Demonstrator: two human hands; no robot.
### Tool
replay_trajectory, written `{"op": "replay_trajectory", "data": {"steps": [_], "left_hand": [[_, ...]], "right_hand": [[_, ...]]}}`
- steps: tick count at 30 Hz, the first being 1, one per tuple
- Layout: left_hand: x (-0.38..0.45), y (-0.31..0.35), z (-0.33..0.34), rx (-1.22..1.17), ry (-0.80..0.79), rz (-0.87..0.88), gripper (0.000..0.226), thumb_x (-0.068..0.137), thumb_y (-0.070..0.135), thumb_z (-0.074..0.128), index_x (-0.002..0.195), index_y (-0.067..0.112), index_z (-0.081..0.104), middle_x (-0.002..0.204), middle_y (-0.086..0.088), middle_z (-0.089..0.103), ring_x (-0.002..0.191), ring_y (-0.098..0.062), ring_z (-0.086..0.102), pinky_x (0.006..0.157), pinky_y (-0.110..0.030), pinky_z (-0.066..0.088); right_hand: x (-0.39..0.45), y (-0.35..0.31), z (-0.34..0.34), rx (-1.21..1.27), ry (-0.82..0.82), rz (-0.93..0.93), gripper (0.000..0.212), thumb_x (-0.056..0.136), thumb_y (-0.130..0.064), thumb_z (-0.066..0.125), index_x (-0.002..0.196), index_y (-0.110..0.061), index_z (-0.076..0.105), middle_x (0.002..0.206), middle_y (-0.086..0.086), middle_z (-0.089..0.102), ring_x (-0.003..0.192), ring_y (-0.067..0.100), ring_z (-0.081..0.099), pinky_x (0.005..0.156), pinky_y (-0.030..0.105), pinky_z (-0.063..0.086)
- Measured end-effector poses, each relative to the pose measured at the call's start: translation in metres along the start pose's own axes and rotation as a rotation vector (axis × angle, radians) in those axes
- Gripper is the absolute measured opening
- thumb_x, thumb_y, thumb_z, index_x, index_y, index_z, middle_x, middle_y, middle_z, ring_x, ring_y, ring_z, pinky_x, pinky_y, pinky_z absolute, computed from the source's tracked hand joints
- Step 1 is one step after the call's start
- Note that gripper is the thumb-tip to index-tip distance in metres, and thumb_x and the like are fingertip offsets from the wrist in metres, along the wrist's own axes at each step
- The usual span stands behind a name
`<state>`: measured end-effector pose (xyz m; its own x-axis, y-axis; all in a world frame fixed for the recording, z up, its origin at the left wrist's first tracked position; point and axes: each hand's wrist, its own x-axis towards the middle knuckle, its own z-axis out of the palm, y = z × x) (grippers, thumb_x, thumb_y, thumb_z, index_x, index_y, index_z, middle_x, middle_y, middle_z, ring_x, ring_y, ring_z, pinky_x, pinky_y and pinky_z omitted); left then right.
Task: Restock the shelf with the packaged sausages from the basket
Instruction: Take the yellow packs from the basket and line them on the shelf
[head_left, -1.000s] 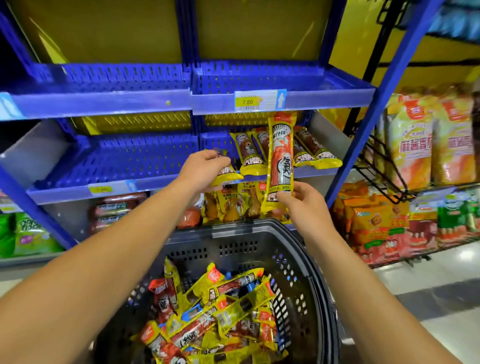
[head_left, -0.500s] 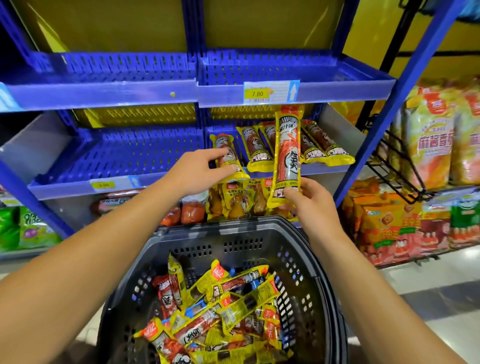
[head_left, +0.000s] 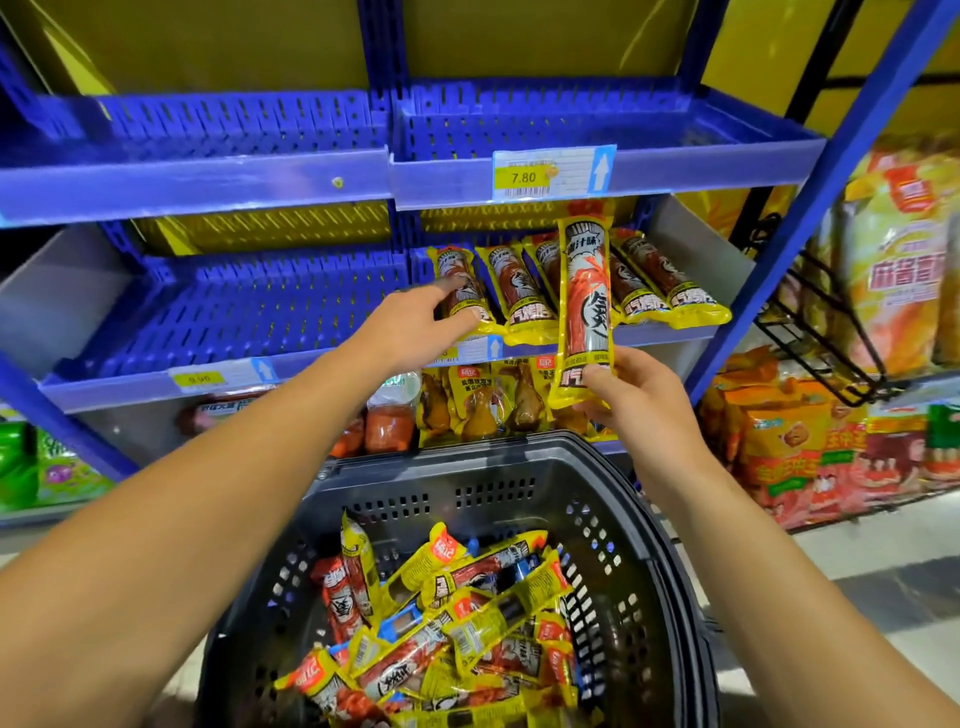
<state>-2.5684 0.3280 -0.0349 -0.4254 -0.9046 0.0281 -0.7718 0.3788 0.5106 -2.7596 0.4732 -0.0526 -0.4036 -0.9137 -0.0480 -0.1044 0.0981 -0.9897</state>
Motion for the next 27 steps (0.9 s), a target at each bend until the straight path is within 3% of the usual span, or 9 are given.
{"op": "replay_trajectory", "data": {"steps": [2, 6, 10, 15, 20, 23, 25, 27], "left_hand": [[0.003, -0.002, 0.001, 0.008, -0.011, 0.001, 0.061, 0.096, 0.054, 0.043, 0.151, 0.033, 0.027, 0.151, -0.008, 0.04, 0.112, -0.039, 0.058, 0.085, -0.038, 0.046], [0.005, -0.004, 0.002, 0.007, -0.015, 0.011, 0.06, 0.096, 0.055, 0.042, 0.15, 0.034, 0.026, 0.149, -0.009, 0.041, 0.106, -0.035, 0.059, 0.082, -0.035, 0.043], [0.005, -0.005, 0.002, 0.016, -0.021, 0.019, 0.061, 0.096, 0.055, 0.041, 0.15, 0.032, 0.026, 0.15, -0.009, 0.04, 0.116, -0.042, 0.055, 0.086, -0.038, 0.044], [0.009, -0.003, 0.003, 0.037, -0.029, 0.018, 0.063, 0.096, 0.057, 0.039, 0.152, 0.032, 0.023, 0.155, -0.009, 0.034, 0.119, -0.04, 0.054, 0.086, -0.036, 0.043], [0.007, 0.0, 0.002, 0.041, -0.038, 0.02, 0.067, 0.096, 0.058, 0.039, 0.153, 0.029, 0.022, 0.156, -0.006, 0.031, 0.127, -0.032, 0.05, 0.096, -0.035, 0.041], [-0.004, 0.009, -0.008, 0.008, 0.062, 0.017, 0.063, 0.097, 0.053, 0.041, 0.151, 0.023, 0.029, 0.148, -0.012, 0.044, 0.13, -0.032, 0.047, 0.099, -0.035, 0.039], [-0.017, 0.016, -0.013, -0.048, 0.192, 0.057, 0.057, 0.097, 0.047, 0.047, 0.147, 0.021, 0.038, 0.145, -0.009, 0.049, 0.133, -0.028, 0.044, 0.105, -0.036, 0.035], [-0.035, 0.021, -0.014, -0.142, 0.294, 0.119, 0.051, 0.095, 0.042, 0.053, 0.142, 0.023, 0.045, 0.133, -0.002, 0.059, 0.126, -0.022, 0.051, 0.102, -0.034, 0.037]], "right_hand": [[0.001, 0.0, 0.0, 0.001, -0.004, -0.002, 0.021, 0.099, -0.019, 0.055, 0.117, -0.02, 0.065, 0.105, -0.003, 0.072, 0.094, 0.015, 0.07, 0.082, 0.029, 0.057], [0.003, -0.002, 0.001, 0.0, -0.006, 0.002, 0.022, 0.099, -0.019, 0.055, 0.118, -0.021, 0.064, 0.106, -0.003, 0.072, 0.093, 0.014, 0.069, 0.077, 0.025, 0.055], [0.003, -0.004, 0.003, 0.008, -0.001, 0.016, 0.022, 0.098, -0.018, 0.056, 0.119, -0.019, 0.063, 0.104, -0.003, 0.071, 0.087, 0.01, 0.069, 0.078, 0.025, 0.055], [0.004, -0.005, 0.007, -0.014, 0.012, 0.025, 0.025, 0.097, -0.021, 0.057, 0.122, -0.019, 0.062, 0.109, -0.002, 0.07, 0.09, 0.013, 0.07, 0.088, 0.036, 0.057], [-0.002, -0.007, 0.009, -0.042, 0.009, 0.025, 0.026, 0.097, -0.022, 0.058, 0.122, -0.019, 0.062, 0.107, -0.004, 0.071, 0.089, 0.013, 0.071, 0.092, 0.044, 0.056], [-0.007, -0.01, 0.007, -0.051, 0.005, 0.018, 0.03, 0.097, -0.022, 0.058, 0.126, -0.017, 0.06, 0.111, -0.003, 0.07, 0.09, 0.013, 0.071, 0.091, 0.043, 0.057], [-0.013, -0.012, 0.007, -0.058, -0.006, 0.002, 0.028, 0.097, -0.02, 0.057, 0.124, -0.017, 0.061, 0.108, -0.003, 0.071, 0.089, 0.014, 0.071, 0.089, 0.041, 0.058], [-0.022, -0.012, 0.01, -0.071, -0.03, -0.025, 0.024, 0.096, -0.019, 0.058, 0.119, -0.02, 0.064, 0.105, -0.004, 0.073, 0.09, 0.018, 0.072, 0.088, 0.043, 0.058]]}}
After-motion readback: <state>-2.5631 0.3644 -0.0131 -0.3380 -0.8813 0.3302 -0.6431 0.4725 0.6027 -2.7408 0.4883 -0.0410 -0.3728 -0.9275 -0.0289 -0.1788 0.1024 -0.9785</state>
